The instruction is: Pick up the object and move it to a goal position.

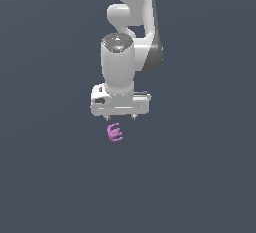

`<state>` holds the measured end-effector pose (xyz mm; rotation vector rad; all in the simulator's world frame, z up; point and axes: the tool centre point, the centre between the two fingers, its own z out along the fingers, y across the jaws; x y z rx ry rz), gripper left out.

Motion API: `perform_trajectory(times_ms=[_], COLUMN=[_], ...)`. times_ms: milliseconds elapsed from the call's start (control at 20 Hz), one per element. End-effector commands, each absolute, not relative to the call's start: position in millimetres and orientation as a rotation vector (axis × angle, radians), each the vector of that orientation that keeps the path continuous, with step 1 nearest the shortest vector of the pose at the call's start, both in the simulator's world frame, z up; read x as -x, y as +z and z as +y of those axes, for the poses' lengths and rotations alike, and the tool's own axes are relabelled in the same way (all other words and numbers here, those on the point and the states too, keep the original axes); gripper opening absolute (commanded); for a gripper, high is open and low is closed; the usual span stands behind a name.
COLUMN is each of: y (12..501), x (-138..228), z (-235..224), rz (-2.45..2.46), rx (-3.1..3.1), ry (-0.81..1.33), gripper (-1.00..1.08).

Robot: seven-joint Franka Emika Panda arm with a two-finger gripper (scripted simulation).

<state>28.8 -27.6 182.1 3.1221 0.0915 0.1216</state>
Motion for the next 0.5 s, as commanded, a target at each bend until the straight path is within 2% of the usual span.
perform_trajectory(times_ms=[0,450], y=[169.7,117.4], x=[-28.1,-22.8], z=[-32.9,-54.0], rz=[0.147,0.385], rx=[-3.120,-3.108], ry=[0.104,0.034], gripper=[1.00,1.00])
